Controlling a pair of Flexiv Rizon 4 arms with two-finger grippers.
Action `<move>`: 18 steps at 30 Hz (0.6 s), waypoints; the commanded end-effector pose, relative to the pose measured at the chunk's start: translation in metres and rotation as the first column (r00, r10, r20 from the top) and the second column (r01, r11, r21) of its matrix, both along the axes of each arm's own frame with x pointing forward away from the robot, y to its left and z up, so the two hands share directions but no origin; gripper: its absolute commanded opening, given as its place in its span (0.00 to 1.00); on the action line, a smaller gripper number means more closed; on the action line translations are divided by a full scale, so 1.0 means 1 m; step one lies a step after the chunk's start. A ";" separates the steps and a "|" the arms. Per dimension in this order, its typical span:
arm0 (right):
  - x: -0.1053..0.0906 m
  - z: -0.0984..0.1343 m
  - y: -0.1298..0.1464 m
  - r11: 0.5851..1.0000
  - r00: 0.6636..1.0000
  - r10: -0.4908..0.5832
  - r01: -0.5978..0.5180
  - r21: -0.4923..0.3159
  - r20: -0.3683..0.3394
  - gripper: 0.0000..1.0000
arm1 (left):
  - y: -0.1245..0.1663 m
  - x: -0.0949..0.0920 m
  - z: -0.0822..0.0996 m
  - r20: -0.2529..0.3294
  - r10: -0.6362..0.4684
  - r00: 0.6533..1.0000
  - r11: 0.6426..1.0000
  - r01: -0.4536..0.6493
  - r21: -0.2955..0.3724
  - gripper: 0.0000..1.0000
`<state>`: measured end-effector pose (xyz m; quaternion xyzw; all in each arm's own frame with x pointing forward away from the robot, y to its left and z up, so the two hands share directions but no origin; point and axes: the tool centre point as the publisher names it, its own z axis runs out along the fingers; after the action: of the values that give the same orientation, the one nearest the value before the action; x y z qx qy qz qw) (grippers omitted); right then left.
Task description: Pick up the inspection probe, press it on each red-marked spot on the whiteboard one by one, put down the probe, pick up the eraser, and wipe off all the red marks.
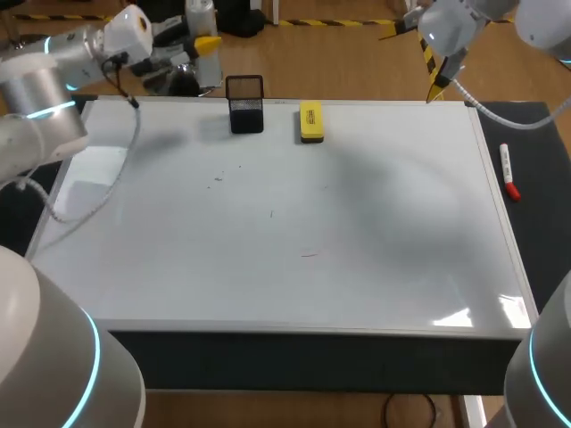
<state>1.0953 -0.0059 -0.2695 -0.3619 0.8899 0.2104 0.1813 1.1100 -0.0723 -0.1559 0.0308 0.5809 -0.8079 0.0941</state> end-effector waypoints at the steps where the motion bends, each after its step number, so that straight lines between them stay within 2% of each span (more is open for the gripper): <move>1: 0.000 0.001 0.000 1.000 1.000 0.001 -0.001 -0.005 -0.001 1.00 | -0.014 0.025 0.002 0.015 -0.148 0.989 0.989 0.148 -0.030 0.00; 8: 0.000 0.001 0.000 1.000 1.000 0.001 -0.001 -0.005 -0.001 1.00 | -0.039 0.035 -0.007 -0.004 -0.191 0.982 0.981 0.191 -0.026 0.00; 18: 0.000 0.001 0.000 1.000 1.000 0.001 -0.001 -0.005 -0.001 1.00 | -0.061 0.037 -0.019 -0.018 -0.234 0.972 0.972 0.234 -0.034 0.00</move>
<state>1.0952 -0.0059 -0.2696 -0.3620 0.8898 0.2106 0.1812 1.1397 -0.1300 -0.1703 0.0413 0.5666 -0.8225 0.0256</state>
